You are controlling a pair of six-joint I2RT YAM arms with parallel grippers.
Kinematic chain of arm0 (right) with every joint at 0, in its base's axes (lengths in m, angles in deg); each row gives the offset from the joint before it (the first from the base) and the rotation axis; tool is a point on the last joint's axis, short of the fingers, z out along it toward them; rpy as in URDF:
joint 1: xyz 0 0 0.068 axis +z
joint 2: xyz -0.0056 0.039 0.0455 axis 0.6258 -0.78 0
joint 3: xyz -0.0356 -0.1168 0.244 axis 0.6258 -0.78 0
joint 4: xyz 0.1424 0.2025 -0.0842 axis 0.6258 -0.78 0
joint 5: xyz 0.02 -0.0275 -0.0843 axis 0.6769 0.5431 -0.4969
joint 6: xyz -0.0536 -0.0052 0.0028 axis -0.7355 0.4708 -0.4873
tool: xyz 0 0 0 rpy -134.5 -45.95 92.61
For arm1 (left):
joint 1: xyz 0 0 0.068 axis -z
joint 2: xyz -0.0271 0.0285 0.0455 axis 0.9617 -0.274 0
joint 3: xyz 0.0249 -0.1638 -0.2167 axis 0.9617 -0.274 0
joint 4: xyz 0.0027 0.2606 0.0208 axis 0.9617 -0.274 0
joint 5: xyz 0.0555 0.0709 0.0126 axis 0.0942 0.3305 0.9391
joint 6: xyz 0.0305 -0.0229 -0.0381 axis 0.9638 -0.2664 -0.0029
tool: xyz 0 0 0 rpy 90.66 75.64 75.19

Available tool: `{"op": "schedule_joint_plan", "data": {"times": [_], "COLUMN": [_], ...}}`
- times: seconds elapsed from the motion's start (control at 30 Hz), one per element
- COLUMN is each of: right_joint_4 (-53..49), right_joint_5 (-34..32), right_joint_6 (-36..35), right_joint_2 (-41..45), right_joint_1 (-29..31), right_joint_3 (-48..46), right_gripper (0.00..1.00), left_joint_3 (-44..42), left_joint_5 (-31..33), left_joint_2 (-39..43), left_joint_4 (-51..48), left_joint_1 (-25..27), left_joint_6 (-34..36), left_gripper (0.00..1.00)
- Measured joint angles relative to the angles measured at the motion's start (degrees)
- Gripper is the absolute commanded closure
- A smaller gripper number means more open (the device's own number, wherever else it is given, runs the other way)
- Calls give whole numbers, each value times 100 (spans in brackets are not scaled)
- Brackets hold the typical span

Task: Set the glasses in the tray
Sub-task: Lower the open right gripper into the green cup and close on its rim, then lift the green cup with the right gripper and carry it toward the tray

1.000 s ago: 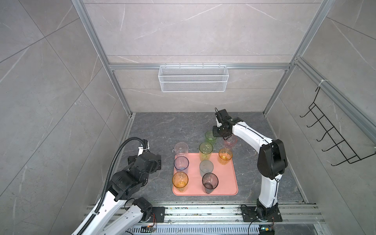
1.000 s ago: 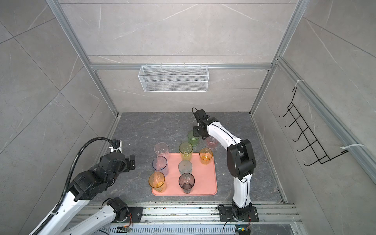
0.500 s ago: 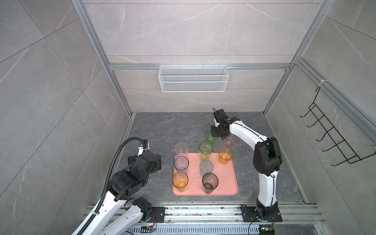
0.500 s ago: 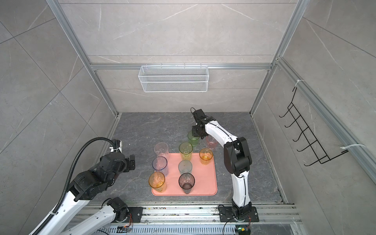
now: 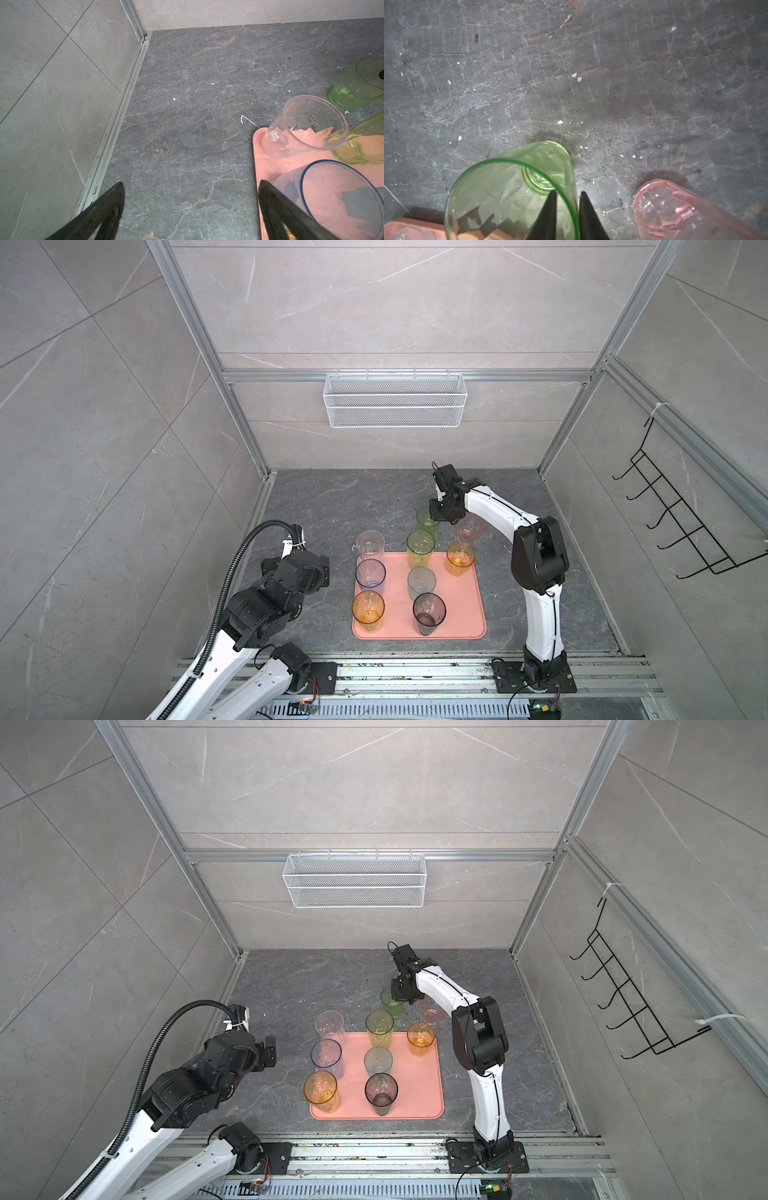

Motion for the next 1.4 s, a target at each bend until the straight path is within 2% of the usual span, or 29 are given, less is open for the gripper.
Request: {"op": "schedule_joint_plan", "data": {"times": [0.53, 1.0, 1.4], "right_joint_4": [-63, -212, -584], "right_joint_5": [39, -4, -378], "right_joint_6": [0, -26, -181], "right_joint_2": [-9, 61, 1281], "right_joint_1": [0, 0, 0], "right_joint_3": [7, 24, 24], "right_gripper": [100, 100, 100], "left_joint_3": [0, -20, -20], "left_joint_5": [-2, -2, -4], "left_joint_2": [-9, -11, -11], "left_joint_4": [0, 0, 0], "left_joint_1": [0, 0, 0], "left_joint_6": [0, 0, 0], "left_gripper": [0, 0, 0]}}
